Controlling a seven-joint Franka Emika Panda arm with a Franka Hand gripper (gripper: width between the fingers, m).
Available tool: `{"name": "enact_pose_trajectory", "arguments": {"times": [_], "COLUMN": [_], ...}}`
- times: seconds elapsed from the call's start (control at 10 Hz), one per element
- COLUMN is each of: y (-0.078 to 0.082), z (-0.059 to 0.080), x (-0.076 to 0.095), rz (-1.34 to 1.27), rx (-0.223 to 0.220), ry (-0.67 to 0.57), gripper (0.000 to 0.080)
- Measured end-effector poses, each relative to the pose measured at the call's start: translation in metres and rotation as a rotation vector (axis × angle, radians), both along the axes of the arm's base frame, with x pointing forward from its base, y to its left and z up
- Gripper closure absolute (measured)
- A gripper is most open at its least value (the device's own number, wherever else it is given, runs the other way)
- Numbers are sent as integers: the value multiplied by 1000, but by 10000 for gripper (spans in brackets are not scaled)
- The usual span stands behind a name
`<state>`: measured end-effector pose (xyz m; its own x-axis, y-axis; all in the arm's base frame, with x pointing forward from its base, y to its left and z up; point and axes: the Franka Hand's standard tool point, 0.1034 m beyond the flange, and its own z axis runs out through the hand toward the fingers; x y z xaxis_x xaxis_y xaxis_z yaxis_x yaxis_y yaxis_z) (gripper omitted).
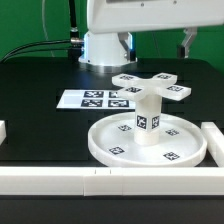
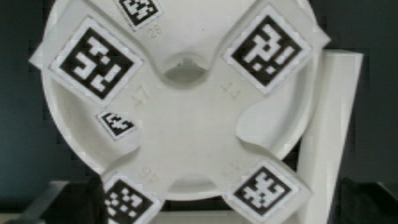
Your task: Assemble round table
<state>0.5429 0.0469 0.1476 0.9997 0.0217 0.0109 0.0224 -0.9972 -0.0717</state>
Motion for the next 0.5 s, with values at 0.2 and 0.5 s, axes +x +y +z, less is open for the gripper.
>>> {"name": "enact_pose_trajectory", "arguments": {"times": [0.2, 0.5], "y": [0, 0], "z": [-1, -1], "x": [0, 0], "rz": [0, 0], "rx": [0, 0], "ry": [2, 2], "gripper": [150, 150]}}
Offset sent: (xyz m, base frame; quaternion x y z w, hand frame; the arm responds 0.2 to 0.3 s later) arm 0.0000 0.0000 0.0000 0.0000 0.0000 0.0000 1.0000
